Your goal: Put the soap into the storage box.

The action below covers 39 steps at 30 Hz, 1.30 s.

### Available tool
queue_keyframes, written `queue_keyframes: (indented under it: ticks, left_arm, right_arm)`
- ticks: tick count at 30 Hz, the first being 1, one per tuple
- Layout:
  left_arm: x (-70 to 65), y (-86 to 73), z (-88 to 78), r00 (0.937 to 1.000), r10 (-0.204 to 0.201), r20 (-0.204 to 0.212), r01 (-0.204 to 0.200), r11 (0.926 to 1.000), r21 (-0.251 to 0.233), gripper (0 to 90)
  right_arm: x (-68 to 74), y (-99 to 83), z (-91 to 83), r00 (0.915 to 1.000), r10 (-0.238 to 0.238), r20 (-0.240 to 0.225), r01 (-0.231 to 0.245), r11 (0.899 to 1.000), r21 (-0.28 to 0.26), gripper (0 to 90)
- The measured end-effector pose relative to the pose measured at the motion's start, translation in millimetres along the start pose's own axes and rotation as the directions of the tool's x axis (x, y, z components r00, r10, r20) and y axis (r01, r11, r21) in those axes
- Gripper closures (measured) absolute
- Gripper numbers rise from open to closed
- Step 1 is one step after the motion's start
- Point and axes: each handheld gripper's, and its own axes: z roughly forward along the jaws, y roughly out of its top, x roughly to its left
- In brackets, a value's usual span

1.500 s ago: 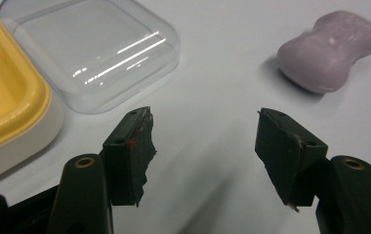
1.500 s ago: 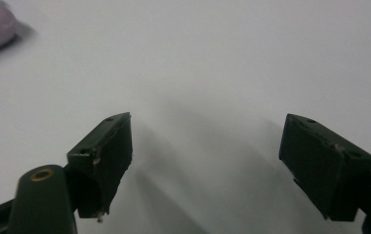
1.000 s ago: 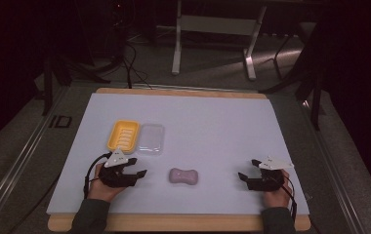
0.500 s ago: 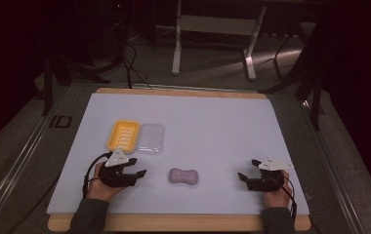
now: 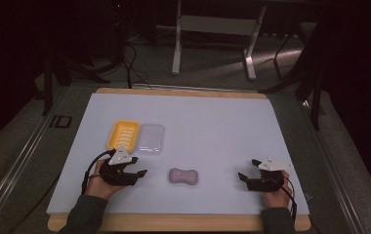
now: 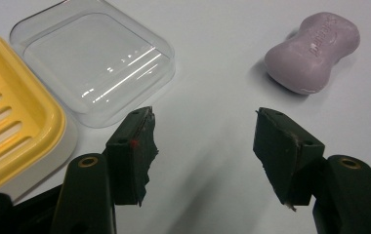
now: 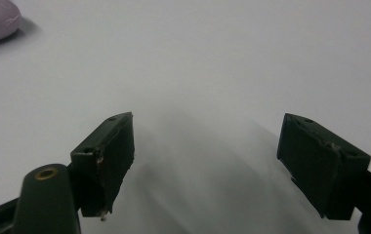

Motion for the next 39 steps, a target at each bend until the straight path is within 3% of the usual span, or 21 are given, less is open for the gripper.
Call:
queue_keyframes:
  ticks: [27,39]
  left_arm:
    - [-5.0,27.4,0.9,0.9953,0.087,0.043,-0.087,0.9962,0.007,40.3]
    - [-6.3,41.7,3.9,0.988,0.142,0.062,-0.144,0.9891,0.032,40.3]
  right_arm:
    - [-0.8,-0.5,-1.4,1.0,0.008,-0.001,-0.008,1.0,-0.01,20.5]
    - [-0.7,-0.5,-1.8,1.0,0.007,-0.001,-0.007,1.0,-0.014,20.4]
